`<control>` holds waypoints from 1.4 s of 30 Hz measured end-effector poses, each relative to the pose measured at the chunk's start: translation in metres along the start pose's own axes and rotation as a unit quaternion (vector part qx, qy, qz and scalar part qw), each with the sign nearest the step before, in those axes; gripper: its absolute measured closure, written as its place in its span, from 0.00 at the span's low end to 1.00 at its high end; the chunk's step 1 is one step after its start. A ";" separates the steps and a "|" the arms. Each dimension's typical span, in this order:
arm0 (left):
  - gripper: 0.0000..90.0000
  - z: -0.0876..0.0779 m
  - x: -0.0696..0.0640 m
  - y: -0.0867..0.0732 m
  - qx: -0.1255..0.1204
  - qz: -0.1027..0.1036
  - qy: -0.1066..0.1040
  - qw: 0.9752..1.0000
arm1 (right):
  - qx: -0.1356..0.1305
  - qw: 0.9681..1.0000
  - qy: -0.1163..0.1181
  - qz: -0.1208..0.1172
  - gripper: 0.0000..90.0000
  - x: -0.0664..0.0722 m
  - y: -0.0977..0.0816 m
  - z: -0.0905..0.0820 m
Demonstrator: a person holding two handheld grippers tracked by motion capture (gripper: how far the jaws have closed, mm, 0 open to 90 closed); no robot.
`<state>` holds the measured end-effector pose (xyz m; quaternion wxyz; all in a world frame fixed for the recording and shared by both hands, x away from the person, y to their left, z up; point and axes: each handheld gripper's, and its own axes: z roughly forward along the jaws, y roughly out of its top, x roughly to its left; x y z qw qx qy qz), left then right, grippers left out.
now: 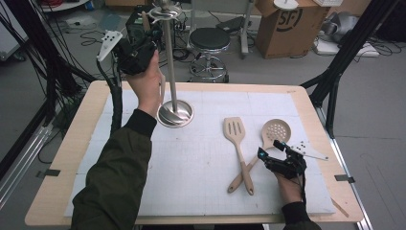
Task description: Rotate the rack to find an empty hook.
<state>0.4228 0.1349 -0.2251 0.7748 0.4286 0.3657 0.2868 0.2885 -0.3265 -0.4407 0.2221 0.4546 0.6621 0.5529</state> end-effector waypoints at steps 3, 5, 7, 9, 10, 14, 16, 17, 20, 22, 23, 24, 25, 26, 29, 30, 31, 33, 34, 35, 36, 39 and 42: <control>1.00 0.000 0.007 0.003 -0.001 -0.001 0.003 1.000 | -0.001 1.000 -0.002 0.000 0.19 0.000 0.000 0.000; 1.00 0.000 0.012 0.004 0.000 -0.002 0.008 1.000 | 0.001 1.000 0.000 0.001 0.19 0.000 0.000 0.000; 1.00 0.000 0.015 0.006 0.000 -0.002 0.008 1.000 | 0.000 1.000 0.000 0.000 0.19 0.001 0.000 0.000; 1.00 0.001 0.019 0.006 -0.001 -0.003 0.009 1.000 | 0.000 1.000 -0.001 0.000 0.19 0.001 0.000 0.000; 1.00 0.001 0.021 0.005 -0.003 -0.007 0.011 1.000 | 0.000 1.000 -0.001 0.000 0.19 0.001 0.000 0.000; 0.99 0.002 0.028 0.004 -0.002 -0.012 0.015 1.000 | 0.000 1.000 -0.001 -0.001 0.19 0.001 0.000 0.000; 0.99 0.002 0.030 0.005 -0.002 -0.012 0.015 1.000 | 0.002 1.000 -0.002 0.001 0.19 0.001 0.000 -0.001; 0.99 0.003 0.031 0.006 0.003 -0.011 0.014 1.000 | 0.002 1.000 -0.002 0.001 0.19 0.001 0.000 -0.001; 0.99 0.004 0.030 0.010 0.006 -0.008 0.014 1.000 | 0.001 1.000 -0.004 -0.002 0.19 0.000 0.000 0.000; 0.99 0.004 0.031 0.011 0.008 -0.006 0.011 1.000 | 0.002 1.000 -0.003 -0.002 0.19 0.001 0.000 0.000; 0.99 0.004 0.032 0.010 0.009 -0.007 0.010 1.000 | 0.001 1.000 -0.003 -0.004 0.19 0.001 0.000 0.000; 0.99 0.004 0.033 0.010 0.009 -0.007 0.011 1.000 | 0.002 1.000 -0.003 -0.004 0.19 0.001 0.000 0.000; 0.99 0.005 0.034 0.011 0.012 -0.007 0.010 1.000 | 0.002 1.000 -0.003 -0.003 0.19 0.001 0.000 0.000; 0.99 0.005 0.035 0.011 0.013 -0.004 0.012 1.000 | 0.001 1.000 -0.003 -0.003 0.19 0.001 0.000 0.000; 0.99 0.007 0.038 0.014 0.017 -0.008 0.004 1.000 | 0.001 1.000 -0.003 0.000 0.19 0.001 0.000 -0.001; 0.99 0.006 0.038 0.014 0.020 -0.008 0.002 1.000 | 0.001 1.000 -0.003 0.001 0.19 0.001 0.000 -0.001; 0.98 0.006 0.038 0.013 0.021 -0.007 0.000 1.000 | 0.000 1.000 -0.003 -0.002 0.19 0.001 0.000 0.000; 0.99 0.004 0.038 0.012 0.026 -0.008 -0.007 1.000 | 0.002 1.000 -0.003 -0.002 0.19 0.001 -0.001 0.000; 0.99 0.003 0.037 0.012 0.024 -0.010 -0.011 1.000 | 0.001 1.000 -0.002 -0.004 0.19 0.001 -0.001 0.000; 0.99 0.001 0.036 0.011 0.021 -0.010 -0.016 1.000 | 0.001 1.000 -0.003 -0.003 0.19 0.002 0.000 0.000; 0.98 0.000 0.035 0.010 0.017 -0.012 -0.021 1.000 | 0.001 1.000 -0.002 -0.004 0.19 0.002 0.000 0.000; 0.92 -0.008 0.032 0.008 0.022 -0.004 -0.034 0.999 | -0.002 1.000 -0.002 -0.004 0.19 0.003 0.000 -0.001; 0.80 -0.018 0.032 0.006 0.025 -0.004 -0.043 0.999 | 0.001 1.000 -0.001 -0.006 0.19 0.004 0.000 -0.001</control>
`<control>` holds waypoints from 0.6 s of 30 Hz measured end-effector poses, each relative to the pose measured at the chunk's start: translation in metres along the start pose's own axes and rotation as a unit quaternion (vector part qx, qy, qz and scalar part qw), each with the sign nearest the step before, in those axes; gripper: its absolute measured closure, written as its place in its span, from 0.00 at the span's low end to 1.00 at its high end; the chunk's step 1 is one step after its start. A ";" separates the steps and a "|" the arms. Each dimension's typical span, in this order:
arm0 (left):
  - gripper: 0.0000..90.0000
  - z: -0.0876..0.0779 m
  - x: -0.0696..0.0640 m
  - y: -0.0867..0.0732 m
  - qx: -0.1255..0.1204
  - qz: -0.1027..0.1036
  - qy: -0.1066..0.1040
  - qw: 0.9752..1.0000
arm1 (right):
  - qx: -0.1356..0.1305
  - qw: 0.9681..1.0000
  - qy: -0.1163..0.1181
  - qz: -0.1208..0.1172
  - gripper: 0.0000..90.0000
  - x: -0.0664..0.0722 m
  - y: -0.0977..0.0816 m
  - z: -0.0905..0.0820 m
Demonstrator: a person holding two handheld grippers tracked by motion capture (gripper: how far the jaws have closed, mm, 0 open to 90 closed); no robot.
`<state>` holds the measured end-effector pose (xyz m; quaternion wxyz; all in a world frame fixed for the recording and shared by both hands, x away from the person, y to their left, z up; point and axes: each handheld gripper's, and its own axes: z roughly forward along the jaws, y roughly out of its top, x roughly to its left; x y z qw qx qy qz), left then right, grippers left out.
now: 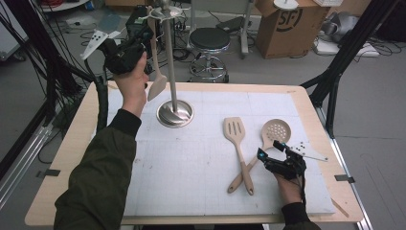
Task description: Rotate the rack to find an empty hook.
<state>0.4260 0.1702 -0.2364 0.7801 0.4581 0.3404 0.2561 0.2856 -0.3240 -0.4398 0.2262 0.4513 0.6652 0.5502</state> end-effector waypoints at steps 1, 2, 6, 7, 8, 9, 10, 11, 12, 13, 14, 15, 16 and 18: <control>0.75 -0.002 0.000 0.000 0.004 0.000 0.004 1.000 | 0.000 1.000 0.000 0.000 0.19 0.000 0.000 0.000; 0.65 -0.004 0.000 0.000 0.011 0.003 0.008 1.000 | 0.000 1.000 0.001 -0.001 0.19 0.001 0.000 0.000; 0.57 -0.016 -0.003 0.000 0.011 0.014 -0.009 1.000 | 0.001 1.000 0.000 -0.001 0.19 0.003 0.000 0.000; 0.55 -0.019 -0.003 -0.001 0.012 0.013 -0.016 1.000 | -0.001 1.000 0.001 -0.003 0.19 0.004 0.000 0.000; 0.54 -0.021 -0.003 -0.002 0.014 0.010 -0.018 1.000 | 0.000 1.000 0.002 -0.006 0.19 0.004 0.000 0.000; 0.53 -0.024 -0.003 -0.002 0.019 0.009 -0.022 1.000 | -0.001 1.000 0.002 -0.007 0.19 0.005 0.001 0.000; 0.51 -0.027 -0.003 -0.003 0.021 0.005 -0.023 1.000 | 0.000 1.000 0.003 -0.008 0.19 0.007 0.001 0.000; 0.50 -0.030 -0.003 -0.005 0.023 0.004 -0.023 0.999 | 0.000 1.000 0.003 -0.009 0.19 0.008 0.001 0.001; 0.49 -0.033 -0.002 -0.006 0.024 0.001 -0.026 0.999 | 0.002 1.000 0.003 -0.011 0.19 0.008 0.000 0.001; 0.48 -0.036 -0.002 -0.007 0.027 0.003 -0.029 0.999 | 0.004 1.000 0.003 -0.014 0.19 0.008 0.000 0.002; 0.46 -0.038 -0.002 -0.009 0.031 0.003 -0.028 0.999 | 0.007 1.000 0.004 -0.012 0.19 0.009 -0.001 0.002; 0.46 -0.041 -0.002 -0.010 0.036 0.006 -0.029 0.999 | 0.008 1.000 0.005 -0.012 0.19 0.009 -0.001 0.002; 0.45 -0.043 -0.003 -0.012 0.037 0.006 -0.030 0.999 | 0.008 1.000 0.005 -0.012 0.19 0.009 -0.001 0.002; 0.45 -0.047 -0.004 -0.014 0.040 0.006 -0.032 0.999 | 0.005 1.000 0.006 -0.012 0.19 0.009 -0.001 0.002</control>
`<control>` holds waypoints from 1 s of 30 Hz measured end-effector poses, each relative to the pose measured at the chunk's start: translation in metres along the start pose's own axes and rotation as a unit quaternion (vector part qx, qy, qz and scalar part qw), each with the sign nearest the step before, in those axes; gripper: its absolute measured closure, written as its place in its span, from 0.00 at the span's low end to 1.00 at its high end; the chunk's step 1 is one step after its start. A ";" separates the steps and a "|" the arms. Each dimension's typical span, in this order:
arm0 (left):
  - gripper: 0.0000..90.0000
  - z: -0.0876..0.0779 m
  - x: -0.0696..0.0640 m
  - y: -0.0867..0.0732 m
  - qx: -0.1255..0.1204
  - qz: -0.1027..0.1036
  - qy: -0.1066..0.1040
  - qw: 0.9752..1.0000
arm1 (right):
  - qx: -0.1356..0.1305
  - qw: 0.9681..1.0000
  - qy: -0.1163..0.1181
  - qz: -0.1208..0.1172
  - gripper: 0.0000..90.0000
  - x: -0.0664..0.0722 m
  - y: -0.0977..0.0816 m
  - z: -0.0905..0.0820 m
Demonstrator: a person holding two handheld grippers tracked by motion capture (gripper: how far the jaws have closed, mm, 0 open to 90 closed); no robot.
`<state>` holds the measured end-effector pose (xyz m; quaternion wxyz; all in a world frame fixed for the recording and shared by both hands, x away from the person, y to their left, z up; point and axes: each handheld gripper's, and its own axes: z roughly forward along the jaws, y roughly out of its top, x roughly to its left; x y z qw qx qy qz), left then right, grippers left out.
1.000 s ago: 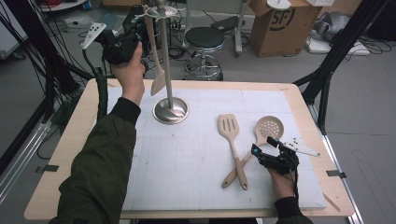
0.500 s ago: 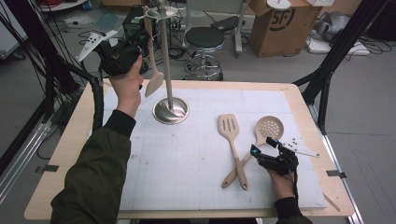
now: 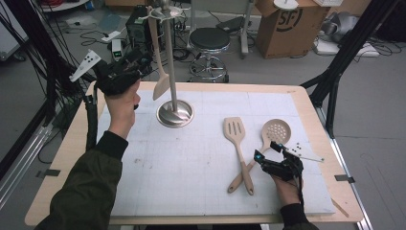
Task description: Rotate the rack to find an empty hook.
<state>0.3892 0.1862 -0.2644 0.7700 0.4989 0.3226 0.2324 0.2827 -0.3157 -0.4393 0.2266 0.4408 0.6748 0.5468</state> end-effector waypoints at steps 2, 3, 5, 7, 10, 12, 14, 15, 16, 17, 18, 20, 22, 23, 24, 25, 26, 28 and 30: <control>0.44 -0.005 -0.002 -0.003 -0.001 0.007 -0.001 1.000 | -0.001 1.000 0.000 0.000 0.19 0.000 0.000 0.000; 0.44 -0.007 -0.003 -0.004 -0.001 0.009 -0.003 1.000 | -0.002 1.000 0.000 -0.003 0.19 0.000 0.001 0.000; 0.43 -0.012 -0.003 -0.007 0.001 0.010 -0.007 1.000 | -0.002 1.000 0.002 -0.002 0.19 0.001 0.001 0.000; 0.43 -0.017 -0.003 -0.012 0.004 0.006 -0.007 1.000 | -0.003 1.000 0.001 -0.005 0.19 0.002 0.001 0.000; 0.42 -0.024 -0.001 -0.018 0.011 0.004 -0.008 1.000 | -0.001 1.000 0.003 -0.004 0.19 0.003 0.001 0.000; 0.42 -0.029 -0.001 -0.023 0.019 0.005 -0.014 1.000 | -0.001 1.000 0.001 -0.008 0.19 0.004 0.001 0.000; 0.40 -0.035 -0.002 -0.030 0.032 0.013 -0.020 0.999 | -0.002 1.000 0.000 -0.009 0.19 0.005 0.002 0.000; 0.39 -0.038 -0.003 -0.034 0.035 0.015 -0.023 0.999 | -0.002 1.000 0.002 -0.009 0.19 0.006 0.002 0.001; 0.39 -0.042 -0.003 -0.038 0.040 0.015 -0.025 0.999 | -0.002 1.000 0.001 -0.008 0.19 0.007 0.002 0.001; 0.38 -0.045 -0.003 -0.041 0.043 0.014 -0.026 0.999 | -0.003 1.000 0.001 -0.010 0.19 0.007 0.002 0.001; 0.37 -0.048 -0.003 -0.045 0.046 0.014 -0.026 0.998 | -0.002 1.000 0.002 -0.011 0.19 0.007 0.002 0.001; 0.37 -0.055 -0.003 -0.050 0.046 0.014 -0.026 0.999 | 0.000 1.000 0.003 -0.010 0.19 0.007 0.002 0.002; 0.34 -0.062 -0.004 -0.057 0.047 0.018 -0.025 0.998 | 0.001 1.000 0.003 -0.011 0.19 0.008 0.002 0.002; 0.34 -0.066 -0.005 -0.061 0.048 0.016 -0.025 0.998 | 0.001 1.000 0.003 -0.011 0.19 0.008 0.002 0.002; 0.34 -0.069 -0.005 -0.065 0.052 0.017 -0.026 0.998 | 0.000 1.000 0.003 -0.011 0.19 0.008 0.002 0.003; 0.33 -0.071 -0.005 -0.068 0.057 0.018 -0.025 0.998 | 0.000 1.000 0.003 -0.012 0.19 0.008 0.002 0.003; 0.33 -0.074 -0.006 -0.072 0.059 0.017 -0.023 0.998 | 0.000 1.000 0.004 -0.012 0.19 0.008 0.002 0.003; 0.33 -0.077 -0.007 -0.077 0.066 0.013 -0.023 0.997 | -0.001 1.000 0.004 -0.012 0.19 0.009 0.003 0.003; 0.34 -0.081 -0.007 -0.081 0.067 0.011 -0.027 0.997 | -0.002 1.000 0.005 -0.013 0.19 0.009 0.003 0.003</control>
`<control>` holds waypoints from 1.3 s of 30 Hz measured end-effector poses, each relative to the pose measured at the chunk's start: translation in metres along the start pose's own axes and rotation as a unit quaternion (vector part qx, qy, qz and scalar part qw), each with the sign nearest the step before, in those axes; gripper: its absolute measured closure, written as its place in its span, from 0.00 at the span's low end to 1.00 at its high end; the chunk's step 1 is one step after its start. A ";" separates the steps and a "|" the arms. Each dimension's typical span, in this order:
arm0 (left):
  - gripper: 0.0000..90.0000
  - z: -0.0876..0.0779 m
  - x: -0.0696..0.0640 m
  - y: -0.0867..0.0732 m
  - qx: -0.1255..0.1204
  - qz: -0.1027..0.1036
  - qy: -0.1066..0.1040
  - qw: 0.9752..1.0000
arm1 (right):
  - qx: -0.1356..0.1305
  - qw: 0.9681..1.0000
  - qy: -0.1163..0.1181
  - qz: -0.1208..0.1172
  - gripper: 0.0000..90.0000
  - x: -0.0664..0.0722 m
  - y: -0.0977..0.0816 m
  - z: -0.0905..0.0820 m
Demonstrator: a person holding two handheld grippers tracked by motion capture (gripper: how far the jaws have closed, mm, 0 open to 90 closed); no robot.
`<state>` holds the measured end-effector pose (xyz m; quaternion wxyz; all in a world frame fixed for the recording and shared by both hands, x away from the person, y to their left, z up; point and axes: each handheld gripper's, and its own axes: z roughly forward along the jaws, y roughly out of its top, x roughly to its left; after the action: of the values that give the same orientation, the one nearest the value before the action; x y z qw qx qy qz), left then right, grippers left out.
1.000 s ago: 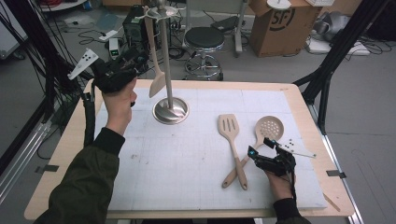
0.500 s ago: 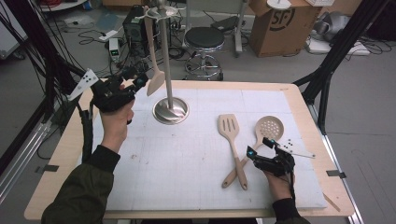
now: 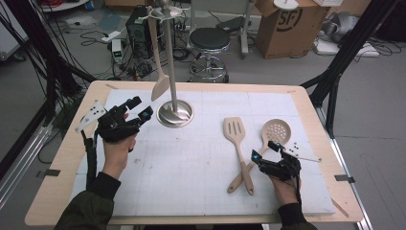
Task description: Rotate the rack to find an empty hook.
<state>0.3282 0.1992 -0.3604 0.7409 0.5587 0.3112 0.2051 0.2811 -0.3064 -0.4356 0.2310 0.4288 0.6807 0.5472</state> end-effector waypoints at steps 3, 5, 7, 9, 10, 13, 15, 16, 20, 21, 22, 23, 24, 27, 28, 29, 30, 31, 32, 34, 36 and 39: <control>0.34 -0.004 -0.001 -0.006 0.001 -0.006 -0.001 1.000 | 0.001 1.000 0.001 0.000 0.19 0.001 0.000 0.001; 0.34 -0.006 -0.001 -0.011 0.004 -0.008 0.000 1.000 | 0.001 1.000 0.001 0.000 0.19 0.001 0.000 0.001; 0.34 -0.008 -0.001 -0.017 0.010 -0.008 0.003 1.000 | 0.000 1.000 0.000 -0.002 0.19 0.001 0.000 0.000; 0.33 -0.010 -0.001 -0.024 0.016 -0.013 0.004 1.000 | 0.001 1.000 0.000 -0.001 0.19 0.001 0.000 0.000; 0.33 -0.011 -0.001 -0.026 0.018 -0.012 0.005 1.000 | 0.001 1.000 -0.001 -0.002 0.19 0.001 0.000 0.000; 0.33 -0.015 -0.001 -0.033 0.029 -0.013 0.007 0.999 | 0.000 1.000 0.000 -0.003 0.19 0.001 0.000 0.000; 0.33 -0.018 -0.002 -0.037 0.036 -0.016 0.004 0.999 | 0.000 1.000 0.000 -0.002 0.19 0.001 0.000 -0.001; 0.33 -0.020 -0.002 -0.039 0.039 -0.019 0.005 0.999 | 0.000 1.000 0.001 -0.002 0.19 0.001 0.000 -0.001; 0.33 -0.027 -0.004 -0.052 0.057 -0.026 0.010 0.998 | -0.001 1.000 0.000 -0.005 0.19 0.002 0.000 0.000; 0.33 -0.029 -0.004 -0.055 0.062 -0.026 0.012 0.998 | 0.000 1.000 0.001 -0.005 0.19 0.002 0.000 -0.001; 0.33 -0.030 -0.004 -0.058 0.065 -0.027 0.016 0.997 | 0.000 1.000 0.001 -0.006 0.19 0.003 0.001 -0.001; 0.33 -0.032 -0.004 -0.061 0.070 -0.027 0.018 0.997 | 0.000 1.000 0.001 -0.006 0.19 0.003 0.001 -0.001; 0.33 -0.033 -0.003 -0.063 0.073 -0.029 0.020 0.997 | -0.001 1.000 0.001 -0.006 0.19 0.002 0.001 -0.001; 0.33 -0.035 -0.005 -0.066 0.082 -0.028 0.026 0.996 | -0.002 1.000 0.001 -0.005 0.19 0.002 0.001 -0.002; 0.33 -0.036 -0.005 -0.067 0.080 -0.030 0.025 0.996 | -0.003 1.000 -0.001 -0.007 0.19 0.002 0.001 -0.002; 0.33 -0.037 -0.006 -0.068 0.081 -0.030 0.026 0.996 | -0.002 1.000 0.000 -0.006 0.19 0.002 0.001 -0.003; 0.33 -0.038 -0.006 -0.069 0.080 -0.031 0.026 0.996 | -0.003 1.000 0.000 -0.008 0.19 0.002 0.001 -0.003; 0.33 -0.038 -0.007 -0.070 0.082 -0.031 0.026 0.996 | -0.002 1.000 0.000 -0.008 0.19 0.002 0.001 -0.003; 0.33 -0.038 -0.007 -0.072 0.086 -0.032 0.026 0.995 | -0.003 1.000 0.000 -0.008 0.19 0.002 0.001 -0.003; 0.33 -0.039 -0.008 -0.075 0.091 -0.032 0.027 0.995 | -0.003 1.000 0.000 -0.007 0.19 0.003 0.001 -0.003; 0.33 -0.039 -0.009 -0.076 0.092 -0.036 0.026 0.995 | -0.003 1.000 0.001 -0.006 0.19 0.003 0.001 -0.004; 0.33 -0.040 -0.010 -0.078 0.096 -0.035 0.026 0.994 | -0.005 1.000 0.000 -0.009 0.19 0.002 0.001 -0.005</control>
<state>0.2901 0.1986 -0.4397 0.6820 0.6104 0.3686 0.1625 0.2768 -0.3072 -0.4326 0.2384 0.4212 0.6817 0.5486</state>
